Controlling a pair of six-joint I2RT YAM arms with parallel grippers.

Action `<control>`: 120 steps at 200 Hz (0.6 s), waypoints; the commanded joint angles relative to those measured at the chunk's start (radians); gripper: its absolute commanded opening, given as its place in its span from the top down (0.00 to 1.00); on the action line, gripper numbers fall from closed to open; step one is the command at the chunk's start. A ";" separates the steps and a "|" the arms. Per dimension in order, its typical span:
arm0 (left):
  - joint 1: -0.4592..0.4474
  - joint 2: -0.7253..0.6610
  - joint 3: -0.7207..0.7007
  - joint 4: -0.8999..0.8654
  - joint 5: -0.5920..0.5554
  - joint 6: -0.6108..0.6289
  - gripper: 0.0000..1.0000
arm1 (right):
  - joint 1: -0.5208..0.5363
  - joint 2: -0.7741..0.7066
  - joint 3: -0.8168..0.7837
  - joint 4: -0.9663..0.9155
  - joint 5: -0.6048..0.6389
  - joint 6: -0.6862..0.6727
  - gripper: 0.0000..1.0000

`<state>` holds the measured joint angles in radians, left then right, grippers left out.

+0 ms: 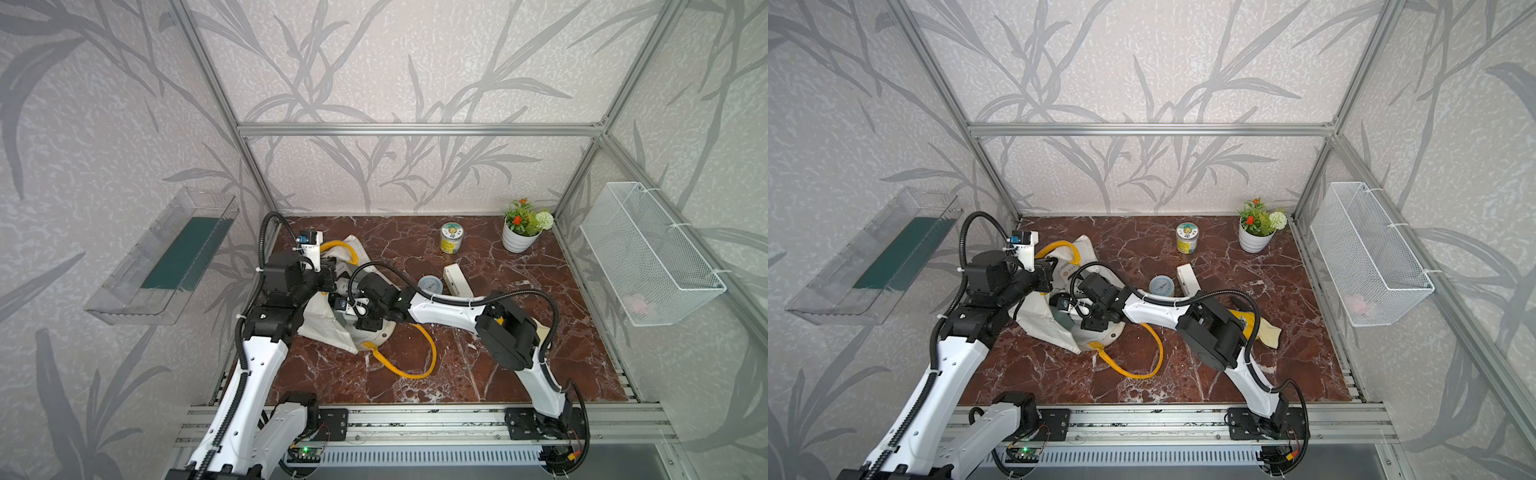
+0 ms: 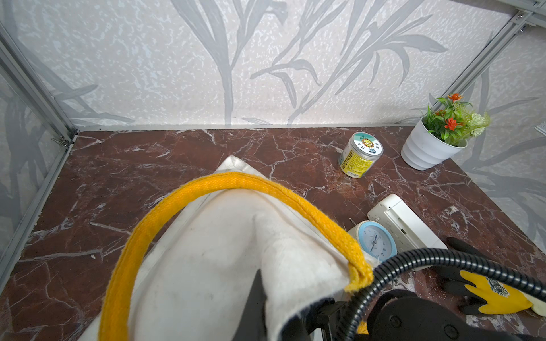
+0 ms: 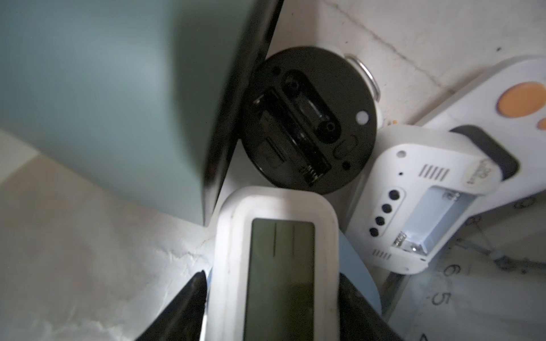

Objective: Take the alarm clock out of the canvas bag
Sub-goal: Pick up the alarm from the canvas bag.

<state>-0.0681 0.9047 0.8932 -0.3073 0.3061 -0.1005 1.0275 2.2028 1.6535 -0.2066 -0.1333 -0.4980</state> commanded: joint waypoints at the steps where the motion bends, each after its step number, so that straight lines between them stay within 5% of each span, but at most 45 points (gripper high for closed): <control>1: 0.003 -0.027 0.051 0.059 0.010 0.014 1.00 | 0.002 0.017 0.035 -0.067 -0.013 0.012 0.39; 60: 0.002 -0.027 0.047 0.060 -0.011 0.012 1.00 | 0.002 -0.072 -0.018 -0.067 -0.038 0.071 0.59; 120: 0.002 -0.036 0.044 0.037 -0.062 0.022 1.00 | 0.003 -0.196 -0.089 -0.103 -0.046 0.144 0.62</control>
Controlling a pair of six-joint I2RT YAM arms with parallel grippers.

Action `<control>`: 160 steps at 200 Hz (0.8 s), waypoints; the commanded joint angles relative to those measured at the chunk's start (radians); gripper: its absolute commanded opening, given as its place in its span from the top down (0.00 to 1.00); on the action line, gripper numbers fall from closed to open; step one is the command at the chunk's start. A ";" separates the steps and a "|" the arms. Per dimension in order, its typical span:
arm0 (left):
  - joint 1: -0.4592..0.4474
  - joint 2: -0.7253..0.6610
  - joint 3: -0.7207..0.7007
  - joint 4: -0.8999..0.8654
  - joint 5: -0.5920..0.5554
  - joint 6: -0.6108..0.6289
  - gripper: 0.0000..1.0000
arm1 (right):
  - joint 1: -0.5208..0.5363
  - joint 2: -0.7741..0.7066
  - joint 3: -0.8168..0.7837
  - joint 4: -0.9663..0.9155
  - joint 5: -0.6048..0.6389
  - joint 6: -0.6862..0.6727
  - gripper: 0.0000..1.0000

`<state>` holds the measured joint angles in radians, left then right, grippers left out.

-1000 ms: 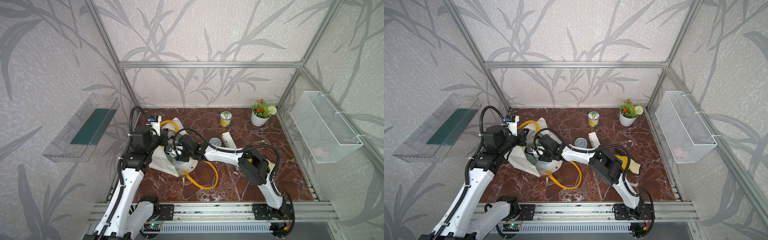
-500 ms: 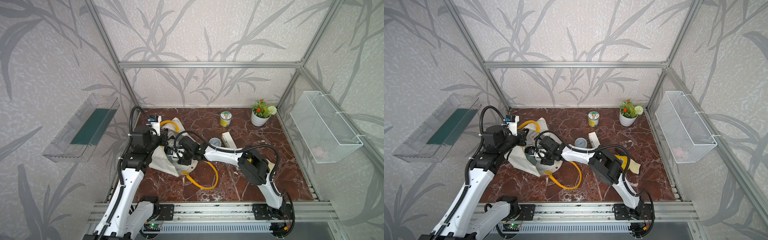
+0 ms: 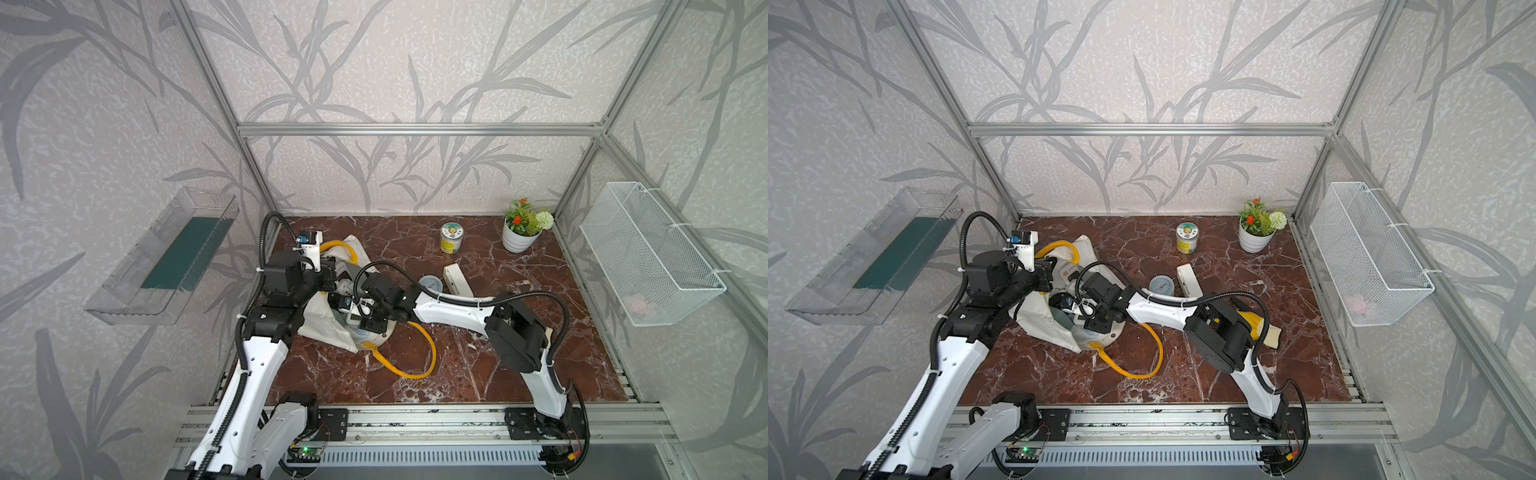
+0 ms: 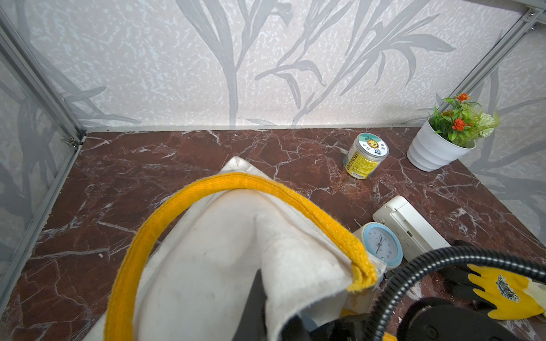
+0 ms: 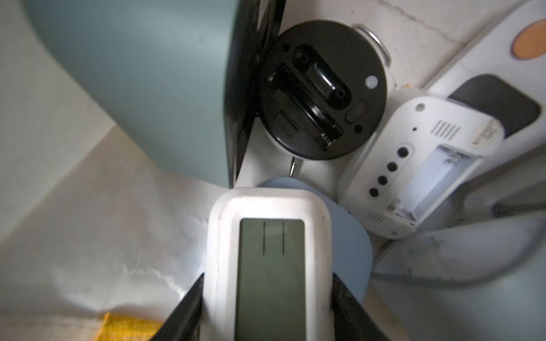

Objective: Take the alarm clock out of the canvas bag
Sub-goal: Pick up the alarm from the canvas bag.

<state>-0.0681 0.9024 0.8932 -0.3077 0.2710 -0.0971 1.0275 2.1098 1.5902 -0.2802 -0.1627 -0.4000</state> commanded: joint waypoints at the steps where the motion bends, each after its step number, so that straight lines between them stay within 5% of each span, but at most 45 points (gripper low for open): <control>1: 0.002 -0.035 0.045 0.037 -0.028 0.019 1.00 | 0.002 -0.106 -0.027 -0.031 -0.016 0.048 0.62; 160: 0.003 -0.057 0.026 0.004 -0.100 0.028 1.00 | -0.130 -0.543 -0.314 0.042 -0.142 0.184 0.62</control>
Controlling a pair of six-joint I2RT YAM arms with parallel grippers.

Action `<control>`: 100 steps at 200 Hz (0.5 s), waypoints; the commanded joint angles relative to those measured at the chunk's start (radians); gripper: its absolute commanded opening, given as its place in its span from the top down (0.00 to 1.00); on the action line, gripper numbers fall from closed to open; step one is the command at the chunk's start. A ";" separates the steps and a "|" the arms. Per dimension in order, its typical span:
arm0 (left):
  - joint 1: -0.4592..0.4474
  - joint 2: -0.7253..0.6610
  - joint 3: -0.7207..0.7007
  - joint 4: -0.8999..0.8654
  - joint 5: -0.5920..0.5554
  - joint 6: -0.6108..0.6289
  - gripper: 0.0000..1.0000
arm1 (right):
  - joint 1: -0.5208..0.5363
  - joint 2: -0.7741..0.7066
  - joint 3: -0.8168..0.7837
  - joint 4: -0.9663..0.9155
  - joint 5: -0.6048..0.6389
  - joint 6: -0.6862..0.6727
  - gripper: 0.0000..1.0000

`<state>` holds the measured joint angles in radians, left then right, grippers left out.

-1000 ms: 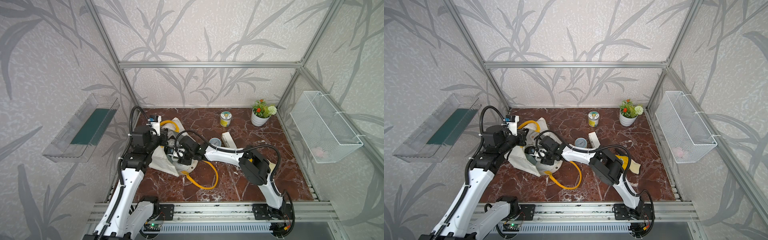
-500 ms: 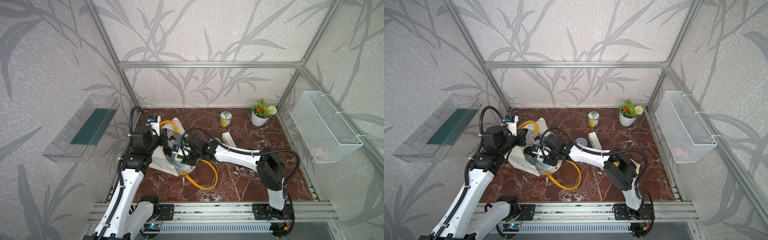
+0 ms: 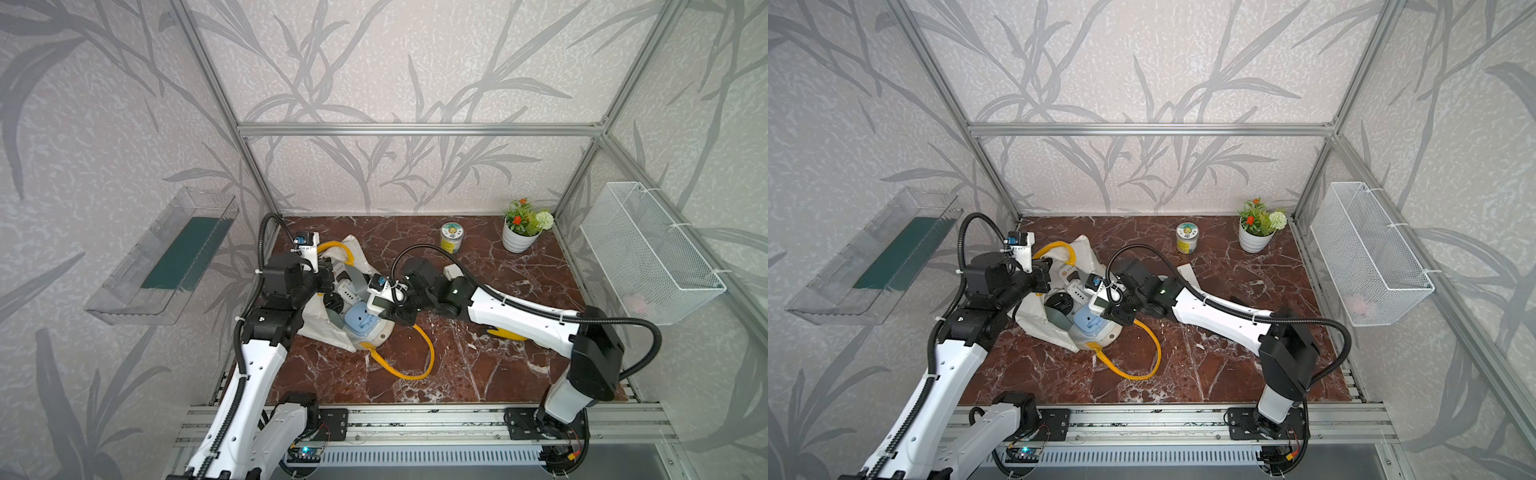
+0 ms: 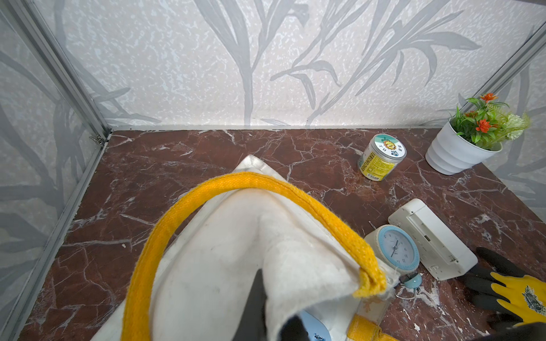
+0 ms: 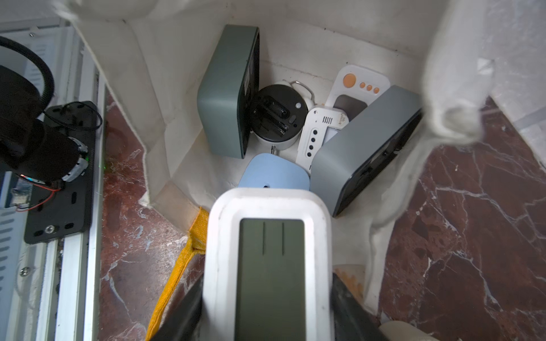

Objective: Take the alarm clock out of the canvas bag
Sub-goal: Pick up the alarm from the canvas bag.

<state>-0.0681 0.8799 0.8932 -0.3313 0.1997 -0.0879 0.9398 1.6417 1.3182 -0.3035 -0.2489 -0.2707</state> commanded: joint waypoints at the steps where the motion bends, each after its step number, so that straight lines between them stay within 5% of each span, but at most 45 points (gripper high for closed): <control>1: 0.003 -0.034 0.026 0.028 -0.028 0.020 1.00 | -0.045 -0.077 -0.044 0.067 -0.057 0.057 0.62; 40: 0.003 -0.035 0.027 0.023 -0.028 0.022 1.00 | -0.140 -0.140 -0.139 0.116 -0.053 0.101 0.63; 100: 0.003 -0.037 0.026 0.020 -0.029 0.026 1.00 | -0.215 -0.160 -0.219 -0.048 0.074 0.093 0.63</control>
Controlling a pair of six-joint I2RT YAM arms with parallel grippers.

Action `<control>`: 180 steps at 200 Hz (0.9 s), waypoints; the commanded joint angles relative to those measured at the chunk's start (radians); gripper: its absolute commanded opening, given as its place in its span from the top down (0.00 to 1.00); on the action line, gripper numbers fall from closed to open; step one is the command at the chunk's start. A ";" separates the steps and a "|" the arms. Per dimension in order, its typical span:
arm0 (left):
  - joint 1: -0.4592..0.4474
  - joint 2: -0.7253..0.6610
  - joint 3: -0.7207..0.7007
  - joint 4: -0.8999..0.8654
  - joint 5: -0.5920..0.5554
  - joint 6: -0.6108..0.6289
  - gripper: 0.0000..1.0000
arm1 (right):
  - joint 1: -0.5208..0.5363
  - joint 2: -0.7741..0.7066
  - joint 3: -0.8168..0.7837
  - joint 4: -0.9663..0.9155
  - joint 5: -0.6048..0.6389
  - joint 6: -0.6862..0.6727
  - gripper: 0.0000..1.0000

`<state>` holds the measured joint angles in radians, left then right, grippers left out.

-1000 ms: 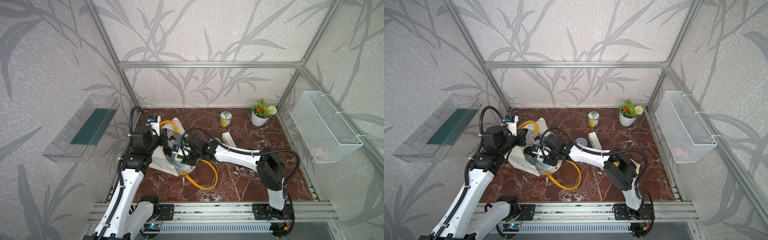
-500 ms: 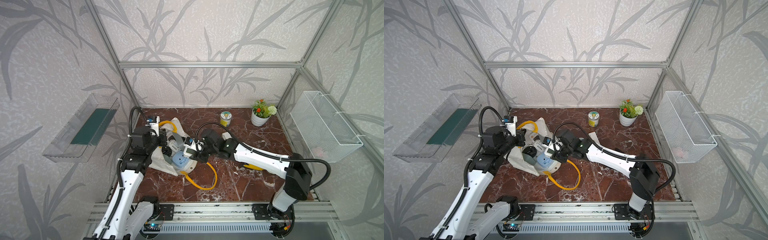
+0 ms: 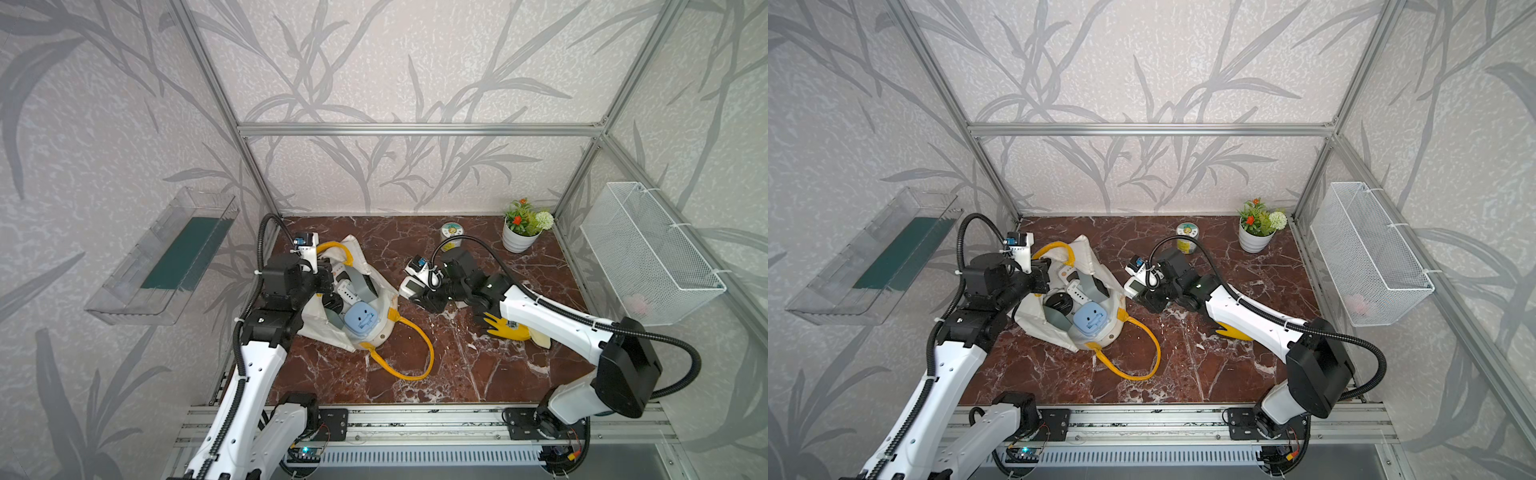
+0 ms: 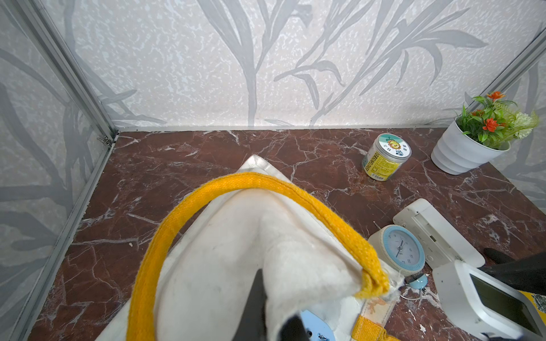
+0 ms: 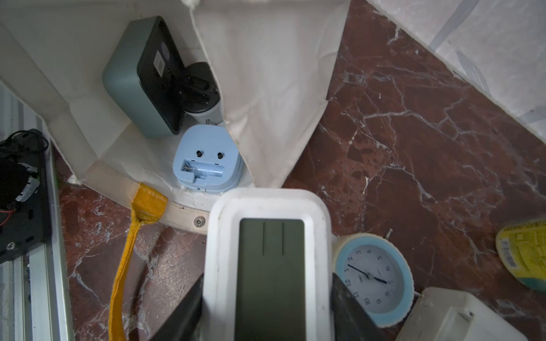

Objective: Take the alarm clock out of the canvas bag
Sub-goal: Pick up the alarm from the canvas bag, then place the alarm at the center of the board.

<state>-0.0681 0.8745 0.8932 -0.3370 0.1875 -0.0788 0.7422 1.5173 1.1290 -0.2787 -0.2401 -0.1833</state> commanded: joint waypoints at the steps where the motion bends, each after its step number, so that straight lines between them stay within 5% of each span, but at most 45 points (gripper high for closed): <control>1: 0.003 -0.032 0.027 0.026 -0.017 0.016 1.00 | -0.019 -0.035 -0.032 -0.075 0.068 0.006 0.63; 180: 0.003 -0.023 0.021 0.036 -0.006 0.012 1.00 | -0.056 -0.014 -0.251 -0.092 0.176 0.083 0.63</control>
<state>-0.0681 0.8742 0.8932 -0.3374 0.1856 -0.0788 0.6880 1.5108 0.8867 -0.3904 -0.0937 -0.1253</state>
